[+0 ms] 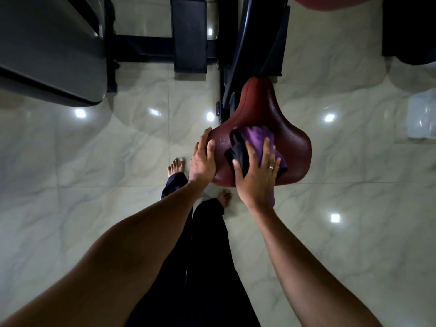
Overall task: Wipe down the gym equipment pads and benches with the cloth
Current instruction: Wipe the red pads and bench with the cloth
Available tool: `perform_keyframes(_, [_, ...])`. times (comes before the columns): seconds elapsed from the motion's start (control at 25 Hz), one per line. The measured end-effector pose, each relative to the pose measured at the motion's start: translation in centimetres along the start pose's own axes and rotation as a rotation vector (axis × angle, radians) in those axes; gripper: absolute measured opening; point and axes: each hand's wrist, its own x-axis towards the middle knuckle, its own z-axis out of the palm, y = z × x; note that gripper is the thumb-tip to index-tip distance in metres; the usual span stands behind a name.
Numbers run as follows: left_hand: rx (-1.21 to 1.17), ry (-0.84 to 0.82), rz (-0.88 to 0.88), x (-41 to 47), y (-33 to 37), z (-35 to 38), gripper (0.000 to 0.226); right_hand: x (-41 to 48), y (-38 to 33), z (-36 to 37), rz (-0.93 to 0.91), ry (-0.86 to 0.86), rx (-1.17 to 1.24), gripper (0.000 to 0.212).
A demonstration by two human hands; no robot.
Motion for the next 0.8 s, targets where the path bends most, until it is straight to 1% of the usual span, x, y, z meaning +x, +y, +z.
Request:
perform_keyframes(0.04, [0.005, -0.004, 0.007, 0.1, -0.1, 0.0, 0.049, 0.7, -2.1, 0.5, 0.135, 0.04, 0.042, 0.06])
perform_keyframes(0.08, [0.011, -0.005, 0.033, 0.1, -0.3, 0.0, 0.052, 1.1, -4.3, 1.0, 0.209, 0.063, 0.067, 0.061])
perform_keyframes(0.12, [0.01, -0.002, 0.06, 0.1, -0.4, 0.0, 0.058, 1.0, -6.0, 1.5, 0.207, 0.055, 0.066, 0.063])
perform_keyframes(0.2, [-0.024, -0.001, 0.064, 0.3, -0.7, 0.0, 0.068, -0.3, -6.8, 1.9, 0.085, -0.052, 0.025, 0.064])
perform_keyframes(0.24, [-0.034, -0.002, 0.052, 0.3, -0.7, 0.0, 0.065, -1.1, -6.0, 1.7, 0.003, -0.092, 0.004, 0.065])
perform_keyframes(0.36, [0.001, 0.012, 0.013, 0.2, -0.5, 0.3, 0.048, -2.6, -1.3, 0.3, -0.233, -0.123, -0.072, 0.067])
perform_keyframes(0.4, [0.008, 0.013, 0.005, 0.1, -0.4, 0.3, 0.047, -2.6, 0.3, -0.2, -0.287, -0.128, -0.101, 0.067])
perform_keyframes(0.44, [0.011, 0.011, 0.0, 0.0, -0.3, 0.2, 0.047, -2.4, 1.4, -0.7, -0.289, -0.125, -0.111, 0.067])
perform_keyframes(0.48, [0.005, 0.007, -0.006, 0.0, -0.2, 0.2, 0.048, -1.9, 1.9, -0.9, -0.226, -0.115, -0.098, 0.068])
perform_keyframes(0.52, [0.003, 0.003, -0.011, 0.2, -0.3, 0.3, 0.048, -1.3, 1.4, -0.7, -0.107, -0.09, -0.056, 0.068])
perform_keyframes(0.6, [0.021, -0.009, 0.006, 0.3, -0.6, 0.3, 0.05, -0.4, -2.4, 0.5, 0.165, -0.031, 0.043, 0.07])
perform_keyframes(0.64, [0.021, -0.007, 0.041, 0.3, -0.7, 0.2, 0.054, -0.3, -4.8, 1.2, 0.233, -0.006, 0.059, 0.071])
perform_keyframes(0.68, [0.011, -0.006, 0.079, 0.4, -0.7, 0.1, 0.061, -0.6, -6.6, 1.8, 0.233, -0.005, 0.053, 0.072])
perform_keyframes(0.72, [0.001, -0.011, 0.097, 0.6, -0.9, -0.1, 0.065, -1.2, -7.4, 2.2, 0.184, -0.033, 0.035, 0.071])
perform_keyframes(0.8, [-0.021, -0.018, 0.082, 0.6, -0.8, -0.2, 0.062, -2.5, -5.8, 2.5, 0.011, -0.076, -0.031, 0.068])
